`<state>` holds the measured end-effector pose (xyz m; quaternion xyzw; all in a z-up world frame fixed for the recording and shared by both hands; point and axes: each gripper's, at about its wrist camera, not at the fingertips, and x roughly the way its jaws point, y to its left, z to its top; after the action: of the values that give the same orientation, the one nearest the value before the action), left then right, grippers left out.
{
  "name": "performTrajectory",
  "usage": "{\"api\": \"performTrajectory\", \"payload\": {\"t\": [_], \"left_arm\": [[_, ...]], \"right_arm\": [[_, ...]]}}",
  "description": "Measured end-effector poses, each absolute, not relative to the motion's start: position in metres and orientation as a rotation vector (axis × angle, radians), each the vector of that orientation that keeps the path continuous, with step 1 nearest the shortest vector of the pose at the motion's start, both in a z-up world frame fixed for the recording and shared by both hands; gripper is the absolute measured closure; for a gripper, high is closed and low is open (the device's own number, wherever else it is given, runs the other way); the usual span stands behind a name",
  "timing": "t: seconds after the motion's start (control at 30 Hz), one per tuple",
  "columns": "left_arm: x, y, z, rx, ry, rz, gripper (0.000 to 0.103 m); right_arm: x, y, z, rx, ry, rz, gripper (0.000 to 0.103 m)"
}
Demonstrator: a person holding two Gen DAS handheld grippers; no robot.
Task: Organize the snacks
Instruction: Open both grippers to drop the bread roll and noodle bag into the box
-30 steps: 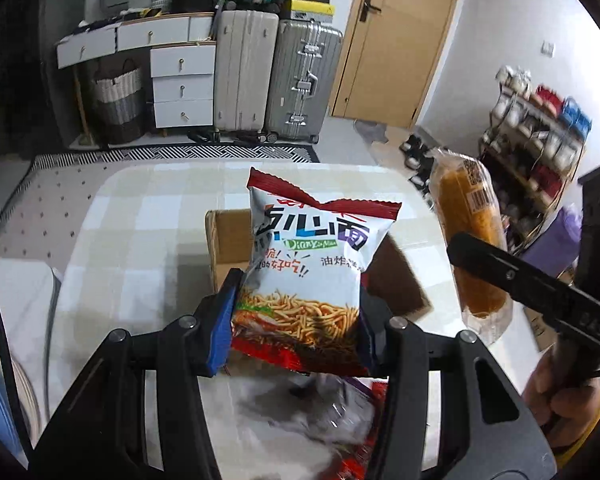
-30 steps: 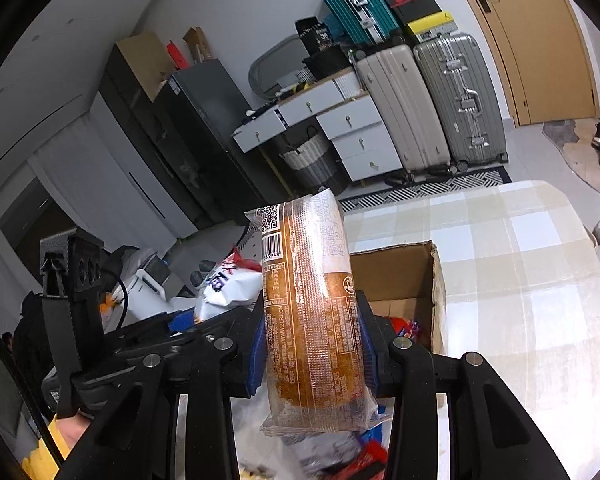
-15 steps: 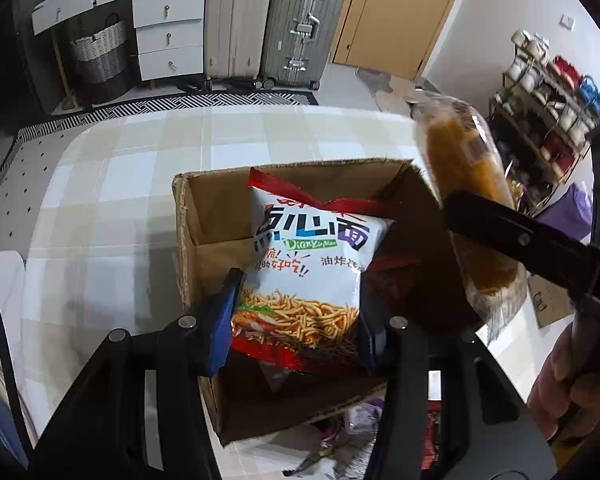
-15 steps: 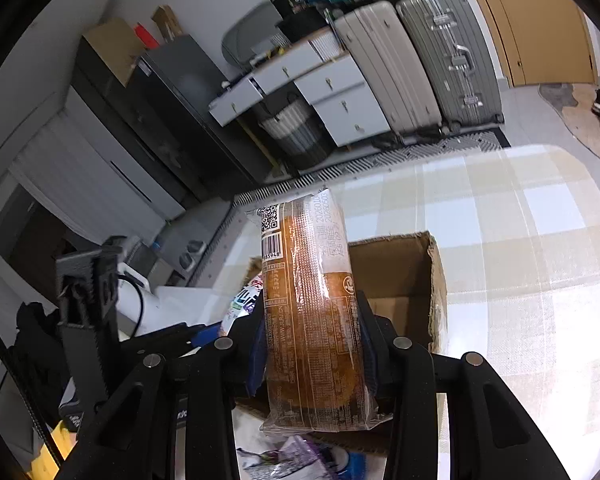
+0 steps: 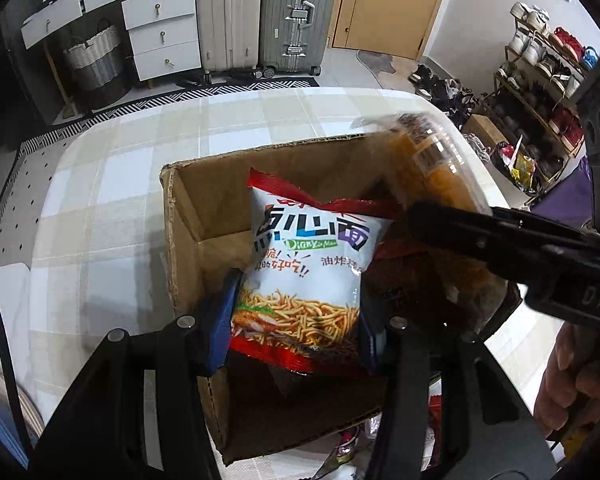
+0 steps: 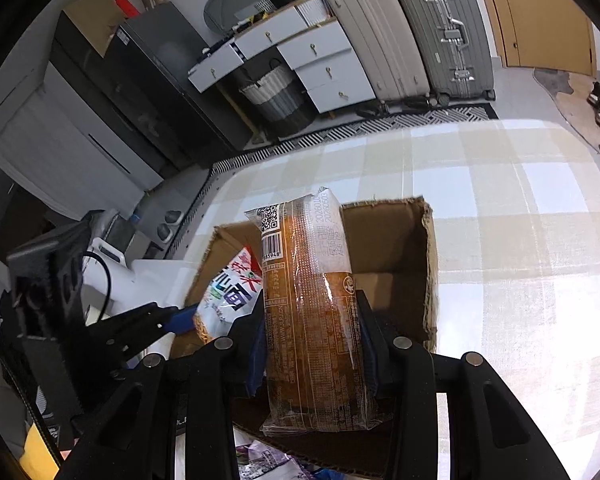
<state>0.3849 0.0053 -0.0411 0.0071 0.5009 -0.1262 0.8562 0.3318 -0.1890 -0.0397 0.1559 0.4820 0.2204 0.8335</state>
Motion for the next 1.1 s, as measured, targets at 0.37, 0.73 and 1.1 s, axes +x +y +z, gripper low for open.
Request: {"api": "performTrajectory", "payload": {"t": [0.37, 0.73, 1.1], "left_arm": [[0.379, 0.001, -0.042, 0.034, 1.066, -0.273, 0.053], [0.369, 0.011, -0.019, 0.010, 0.990, -0.254, 0.026], [0.356, 0.013, -0.010, 0.004, 0.981, -0.257, 0.026]], "right_arm": [[0.336, -0.188, -0.047, 0.291, 1.037, 0.441, 0.065], [0.339, -0.183, -0.046, 0.262, 1.061, 0.396, 0.060], [0.330, -0.186, -0.030, 0.231, 0.993, 0.363, 0.051]]}}
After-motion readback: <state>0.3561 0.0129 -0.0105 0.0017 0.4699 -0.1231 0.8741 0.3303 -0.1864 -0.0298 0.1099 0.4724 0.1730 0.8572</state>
